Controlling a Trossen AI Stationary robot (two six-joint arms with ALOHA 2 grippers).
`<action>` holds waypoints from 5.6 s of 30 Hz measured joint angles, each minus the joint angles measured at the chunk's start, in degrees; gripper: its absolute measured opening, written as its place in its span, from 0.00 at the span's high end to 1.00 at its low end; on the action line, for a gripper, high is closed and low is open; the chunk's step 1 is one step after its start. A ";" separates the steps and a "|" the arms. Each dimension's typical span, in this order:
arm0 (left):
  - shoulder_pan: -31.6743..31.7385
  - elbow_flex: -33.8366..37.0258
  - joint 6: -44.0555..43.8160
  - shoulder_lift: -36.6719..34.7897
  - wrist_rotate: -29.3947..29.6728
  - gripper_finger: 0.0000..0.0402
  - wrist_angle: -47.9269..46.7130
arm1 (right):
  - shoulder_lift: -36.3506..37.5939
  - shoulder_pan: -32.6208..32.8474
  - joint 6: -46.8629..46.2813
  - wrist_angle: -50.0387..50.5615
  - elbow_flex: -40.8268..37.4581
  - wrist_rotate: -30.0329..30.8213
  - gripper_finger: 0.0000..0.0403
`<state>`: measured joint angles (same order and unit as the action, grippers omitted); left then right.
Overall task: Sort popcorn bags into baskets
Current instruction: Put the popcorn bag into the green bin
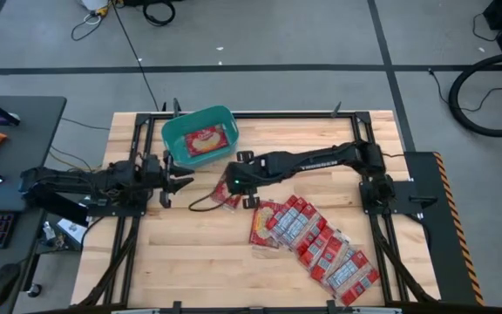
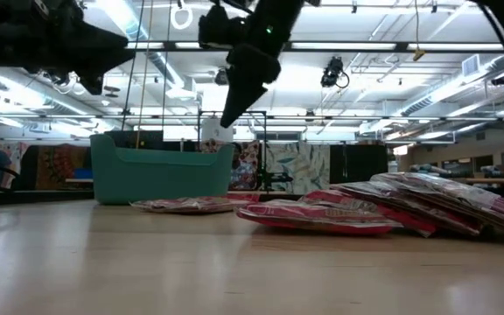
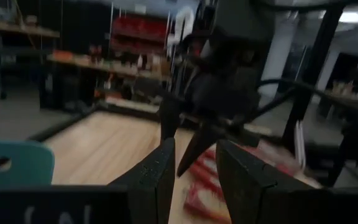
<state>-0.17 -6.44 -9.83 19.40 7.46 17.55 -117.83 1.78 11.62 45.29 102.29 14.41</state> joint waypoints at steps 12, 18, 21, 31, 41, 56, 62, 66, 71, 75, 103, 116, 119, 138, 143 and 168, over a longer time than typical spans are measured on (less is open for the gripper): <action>-0.08 -5.00 -1.97 15.46 -0.48 0.70 -1.70 | 5.05 -0.79 5.23 -12.34 -17.43 1.15 0.67; -0.24 -8.45 -4.83 24.25 -4.39 0.70 -2.02 | 4.57 -1.20 5.90 -12.18 -21.19 -0.24 0.62; -1.96 -10.53 -5.02 28.73 -4.55 0.70 -3.93 | 4.57 -0.69 4.12 -8.14 -21.23 -2.42 0.58; -10.20 -15.90 -6.11 39.83 -2.63 0.70 -4.55 | 5.55 4.01 -0.59 5.17 -21.19 -4.42 0.43; -12.65 -16.28 -13.87 45.28 -0.65 0.70 -1.55 | 8.82 7.34 -8.82 16.33 -21.12 -14.46 0.48; -13.20 -16.23 -11.76 47.80 -0.95 0.70 4.18 | 9.29 10.01 -11.48 19.63 -21.16 -33.38 0.51; -13.20 -16.23 -9.73 47.77 -1.29 0.70 3.90 | 9.27 8.91 -10.14 19.74 -21.16 -34.23 0.45; -13.16 -16.23 -7.57 47.77 -1.28 0.70 3.86 | 8.19 8.90 -7.65 18.90 -21.13 -33.37 0.42; -13.13 -16.21 -7.08 47.76 -1.27 0.70 3.92 | 5.77 8.79 -4.60 19.46 -21.08 -32.16 0.42; -13.13 -16.19 -7.51 47.75 -1.29 0.70 3.49 | 4.75 8.63 -2.57 19.45 -21.08 -31.52 0.43; -13.20 -16.19 -8.76 47.71 -4.13 0.70 3.22 | 4.51 7.79 4.85 22.70 -27.00 -27.98 0.62; -13.20 -16.19 -9.08 47.71 -5.40 0.70 3.59 | 4.52 7.72 4.87 25.04 -24.96 -22.59 0.95; -13.20 -16.19 -9.09 47.71 -5.38 0.70 3.61 | 4.53 7.72 3.55 26.08 -23.24 -20.97 0.98; -13.20 -16.19 -10.56 47.65 -5.38 0.70 5.25 | 4.49 7.57 1.01 36.02 -11.40 -9.12 0.99; -13.20 -16.21 -10.47 44.13 -5.38 0.70 4.72 | 4.49 7.06 -1.02 39.13 -7.59 -5.86 0.99; -13.20 -16.19 -4.14 26.09 -2.99 0.70 -0.88 | 4.49 6.63 -5.54 43.89 4.38 11.98 0.99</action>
<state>-13.37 -22.63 -13.97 45.50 4.47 16.67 -113.34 8.41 6.08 89.19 106.67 26.40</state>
